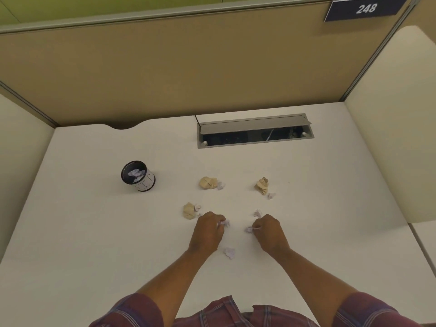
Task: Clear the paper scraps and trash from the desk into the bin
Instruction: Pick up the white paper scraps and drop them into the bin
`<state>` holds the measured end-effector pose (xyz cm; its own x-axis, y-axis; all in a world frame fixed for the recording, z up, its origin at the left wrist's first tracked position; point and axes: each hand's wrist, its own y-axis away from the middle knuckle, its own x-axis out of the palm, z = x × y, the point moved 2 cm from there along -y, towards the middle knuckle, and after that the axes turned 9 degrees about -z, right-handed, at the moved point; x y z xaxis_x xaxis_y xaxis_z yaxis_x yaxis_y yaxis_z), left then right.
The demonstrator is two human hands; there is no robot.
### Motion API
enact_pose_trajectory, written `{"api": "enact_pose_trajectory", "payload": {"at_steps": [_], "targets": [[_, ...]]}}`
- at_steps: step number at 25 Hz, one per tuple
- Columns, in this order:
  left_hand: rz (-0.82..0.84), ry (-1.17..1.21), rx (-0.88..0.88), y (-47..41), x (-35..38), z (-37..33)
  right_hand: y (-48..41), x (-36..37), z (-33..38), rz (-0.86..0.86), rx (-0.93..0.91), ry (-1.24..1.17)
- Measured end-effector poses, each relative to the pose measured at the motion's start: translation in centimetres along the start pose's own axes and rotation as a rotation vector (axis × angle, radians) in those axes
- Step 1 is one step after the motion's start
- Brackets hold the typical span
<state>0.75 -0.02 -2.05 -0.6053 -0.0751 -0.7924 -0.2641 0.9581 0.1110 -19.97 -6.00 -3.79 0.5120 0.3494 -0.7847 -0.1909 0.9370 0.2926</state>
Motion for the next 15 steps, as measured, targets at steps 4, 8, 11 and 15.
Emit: {"api": "enact_pose_trajectory", "payload": {"at_steps": [4, 8, 11, 15], "targets": [[-0.108, 0.073, -0.062, 0.2, -3.6, 3.3, -0.6, -0.2, 3.7, -0.042, 0.064, -0.177], [-0.157, 0.115, -0.112, 1.0, -7.3, 8.0, -1.3, 1.1, 10.2, -0.062, 0.166, -0.402], [-0.187, 0.155, -0.147, 1.9, -10.1, 11.7, -2.3, 2.7, 16.5, -0.049, 0.145, -0.496], [-0.270, 0.210, -0.217, 3.2, -13.8, 16.2, -4.7, 5.4, 25.5, -0.039, -0.060, -0.460]]}}
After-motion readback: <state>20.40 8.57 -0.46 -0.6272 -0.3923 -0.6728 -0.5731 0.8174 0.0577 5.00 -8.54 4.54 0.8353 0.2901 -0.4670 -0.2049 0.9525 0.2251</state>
